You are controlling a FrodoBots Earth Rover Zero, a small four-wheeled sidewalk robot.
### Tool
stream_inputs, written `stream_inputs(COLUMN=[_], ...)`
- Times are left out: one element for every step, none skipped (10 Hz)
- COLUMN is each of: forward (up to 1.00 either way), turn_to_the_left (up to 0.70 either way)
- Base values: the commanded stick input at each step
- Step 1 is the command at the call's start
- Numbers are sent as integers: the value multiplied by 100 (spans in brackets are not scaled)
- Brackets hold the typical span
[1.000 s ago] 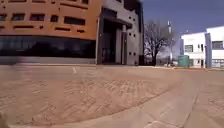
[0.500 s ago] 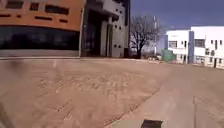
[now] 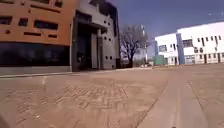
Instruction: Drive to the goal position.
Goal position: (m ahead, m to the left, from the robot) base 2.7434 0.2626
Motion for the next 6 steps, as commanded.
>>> stream_inputs(forward=[70, 70, 70, 70, 70, 70], turn_to_the_left=[0, 0, 0, 0, 0, 0])
